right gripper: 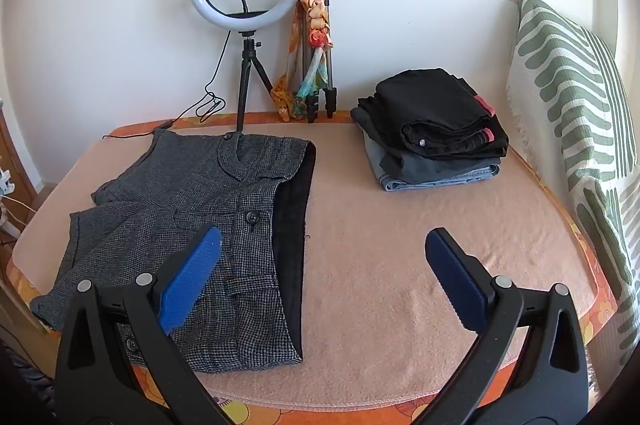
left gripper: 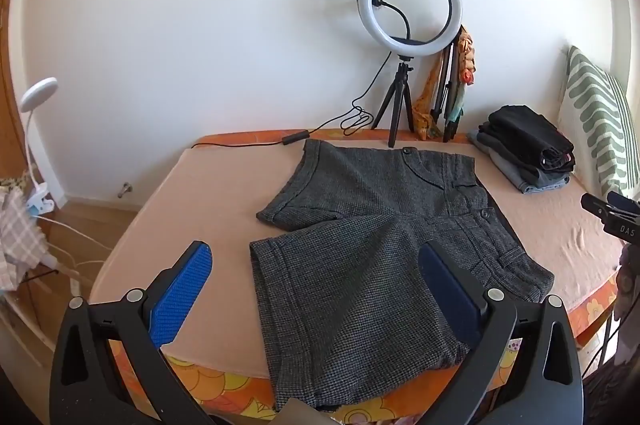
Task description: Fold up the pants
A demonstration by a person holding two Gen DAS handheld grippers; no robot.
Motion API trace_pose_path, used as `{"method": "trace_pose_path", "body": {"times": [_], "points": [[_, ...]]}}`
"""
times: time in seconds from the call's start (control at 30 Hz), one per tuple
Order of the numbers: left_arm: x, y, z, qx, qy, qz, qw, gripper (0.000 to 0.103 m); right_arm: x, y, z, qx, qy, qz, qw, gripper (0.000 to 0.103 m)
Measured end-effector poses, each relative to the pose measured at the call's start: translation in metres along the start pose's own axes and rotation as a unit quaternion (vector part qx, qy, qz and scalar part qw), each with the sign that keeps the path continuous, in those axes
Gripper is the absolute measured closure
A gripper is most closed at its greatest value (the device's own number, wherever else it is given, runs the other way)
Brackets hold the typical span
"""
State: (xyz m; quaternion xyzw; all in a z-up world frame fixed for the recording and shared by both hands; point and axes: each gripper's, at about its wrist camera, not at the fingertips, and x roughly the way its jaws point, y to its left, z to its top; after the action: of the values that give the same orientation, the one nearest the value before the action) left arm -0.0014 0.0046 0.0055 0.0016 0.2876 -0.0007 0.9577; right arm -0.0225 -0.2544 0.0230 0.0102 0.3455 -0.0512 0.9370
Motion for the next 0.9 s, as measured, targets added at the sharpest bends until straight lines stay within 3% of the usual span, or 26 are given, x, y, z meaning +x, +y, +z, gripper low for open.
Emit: {"method": "trace_pose_path", "body": {"times": [0.9], "points": [[-0.005,-0.008,0.0065,0.002,-0.004,-0.001,1.0,0.0,-0.0042,0.0023,0.0017,0.002,-0.005,0.006,1.0,0.0]]}}
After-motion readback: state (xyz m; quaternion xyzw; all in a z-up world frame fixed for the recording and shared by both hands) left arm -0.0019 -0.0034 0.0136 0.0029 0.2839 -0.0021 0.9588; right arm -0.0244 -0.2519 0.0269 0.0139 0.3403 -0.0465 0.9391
